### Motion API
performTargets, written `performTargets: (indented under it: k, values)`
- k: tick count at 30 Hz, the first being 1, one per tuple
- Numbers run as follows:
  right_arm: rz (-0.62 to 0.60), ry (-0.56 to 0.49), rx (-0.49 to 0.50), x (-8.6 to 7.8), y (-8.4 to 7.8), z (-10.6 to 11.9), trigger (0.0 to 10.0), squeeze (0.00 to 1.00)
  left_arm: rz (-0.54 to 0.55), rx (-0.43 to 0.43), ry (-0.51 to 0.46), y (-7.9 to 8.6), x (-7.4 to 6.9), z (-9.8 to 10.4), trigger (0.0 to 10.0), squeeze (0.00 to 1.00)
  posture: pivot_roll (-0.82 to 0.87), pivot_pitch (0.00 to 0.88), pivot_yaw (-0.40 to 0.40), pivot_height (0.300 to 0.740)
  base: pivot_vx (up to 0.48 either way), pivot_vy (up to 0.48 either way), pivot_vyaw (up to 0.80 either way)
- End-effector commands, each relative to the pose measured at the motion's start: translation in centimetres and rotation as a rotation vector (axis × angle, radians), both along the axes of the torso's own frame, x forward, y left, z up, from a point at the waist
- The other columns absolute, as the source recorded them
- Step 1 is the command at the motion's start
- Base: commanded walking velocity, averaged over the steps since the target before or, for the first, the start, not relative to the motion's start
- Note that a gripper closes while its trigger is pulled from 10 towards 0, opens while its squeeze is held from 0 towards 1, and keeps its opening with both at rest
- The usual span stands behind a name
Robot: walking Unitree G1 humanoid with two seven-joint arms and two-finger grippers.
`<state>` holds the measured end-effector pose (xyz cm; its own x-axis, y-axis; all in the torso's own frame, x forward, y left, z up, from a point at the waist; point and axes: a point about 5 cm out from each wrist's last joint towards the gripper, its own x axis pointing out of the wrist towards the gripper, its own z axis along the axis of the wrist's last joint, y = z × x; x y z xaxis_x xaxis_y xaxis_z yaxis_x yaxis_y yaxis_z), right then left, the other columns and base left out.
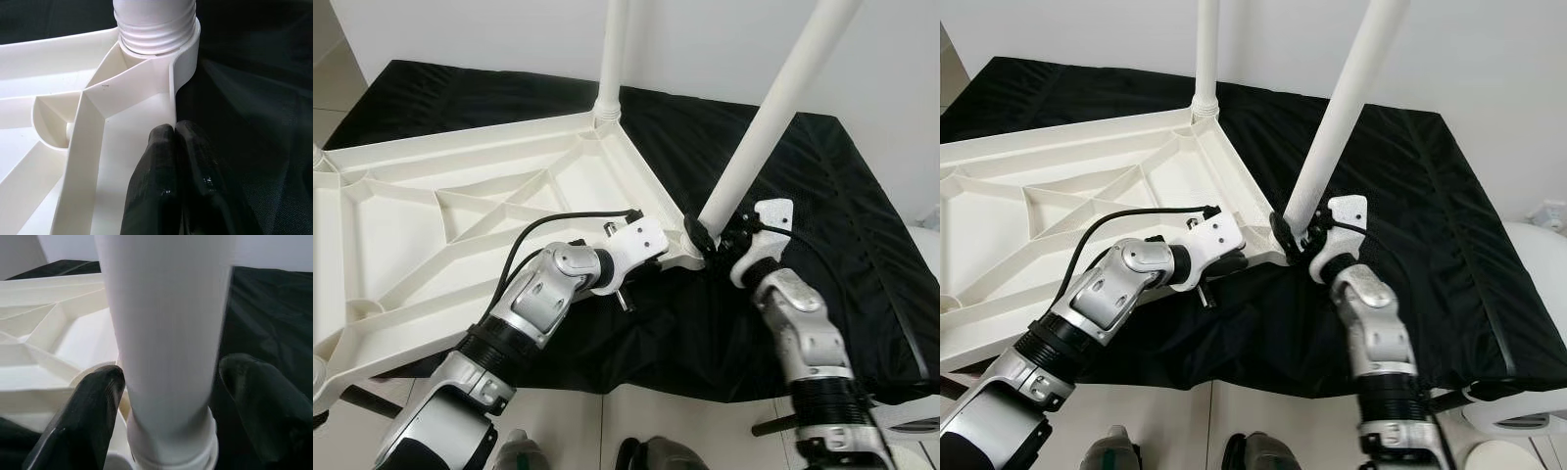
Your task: Building children table
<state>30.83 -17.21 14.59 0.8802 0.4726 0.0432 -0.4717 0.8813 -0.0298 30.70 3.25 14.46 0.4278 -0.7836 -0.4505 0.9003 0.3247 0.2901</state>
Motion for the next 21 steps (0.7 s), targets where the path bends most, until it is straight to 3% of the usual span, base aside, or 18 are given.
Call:
performTargets:
  k: [1,11,19,20,21]
  values:
    - [0.038,0.003,-0.008,0.1,-0.5,-0.2,10.0,0.0,-0.05,0.0,0.018,-0.8,-0.6,-0.2,10.0,0.0,0.07,0.016,-0.111,0.74,0.0,0.0,0.0]
    - [0.175,0.021,-0.111,1.2,-2.4,-0.4,10.0,0.0,-0.055,0.002,0.014,-0.7,-0.5,0.0,10.0,0.0,0.06,0.027,-0.096,0.74,0.0,0.0,0.0]
    - [0.234,-0.007,-0.132,2.6,-2.7,0.8,10.0,0.0,-0.06,0.001,0.015,-0.8,-0.4,0.1,10.0,0.0,0.06,0.033,-0.09,0.74,0.0,0.0,0.0]
    - [0.243,-0.009,-0.135,2.7,-2.7,0.8,8.2,0.0,-0.06,0.001,0.014,-0.8,-0.4,0.1,10.0,0.0,0.06,0.034,-0.089,0.74,0.0,0.0,0.0]
    - [0.243,-0.009,-0.135,2.7,-2.7,0.8,8.2,0.0,-0.06,0.001,0.014,-0.8,-0.4,0.1,10.0,0.0,0.06,0.034,-0.089,0.74,0.0,0.0,0.0]
